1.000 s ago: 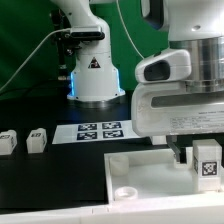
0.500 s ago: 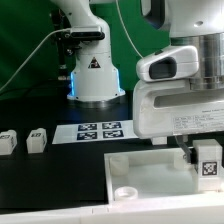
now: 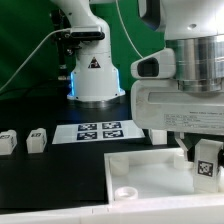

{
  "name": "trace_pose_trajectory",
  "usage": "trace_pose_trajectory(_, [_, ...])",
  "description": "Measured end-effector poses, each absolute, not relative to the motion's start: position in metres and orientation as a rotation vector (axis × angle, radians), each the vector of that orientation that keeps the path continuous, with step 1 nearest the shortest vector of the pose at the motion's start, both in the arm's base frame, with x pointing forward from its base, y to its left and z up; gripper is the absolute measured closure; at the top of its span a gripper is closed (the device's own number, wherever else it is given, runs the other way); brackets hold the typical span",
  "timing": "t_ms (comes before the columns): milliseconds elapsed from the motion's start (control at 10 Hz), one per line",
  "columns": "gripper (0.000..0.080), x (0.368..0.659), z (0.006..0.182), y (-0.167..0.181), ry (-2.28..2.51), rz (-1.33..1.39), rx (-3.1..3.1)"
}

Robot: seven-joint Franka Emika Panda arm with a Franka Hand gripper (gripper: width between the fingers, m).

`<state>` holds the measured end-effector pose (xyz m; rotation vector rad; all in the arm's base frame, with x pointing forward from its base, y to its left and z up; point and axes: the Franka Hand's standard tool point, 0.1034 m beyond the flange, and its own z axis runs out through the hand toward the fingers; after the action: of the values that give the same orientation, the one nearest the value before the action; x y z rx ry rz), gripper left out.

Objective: Assemble one leg

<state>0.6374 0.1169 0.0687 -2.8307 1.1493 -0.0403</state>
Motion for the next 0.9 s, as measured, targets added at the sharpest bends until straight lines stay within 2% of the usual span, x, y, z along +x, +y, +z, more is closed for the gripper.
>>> trace_pose_trajectory(500, [0.0495,0.6348,0.0673,0.1124,2.011,0.034,-2.219])
trace_pose_trajectory(700, [0.0495,0.6311,0.0664,0.1105,2.283,0.078,-1.797])
trace_pose_trajectory(900, [0.0496,0.6301,0.0656,0.1135,2.335,0.093,-1.707])
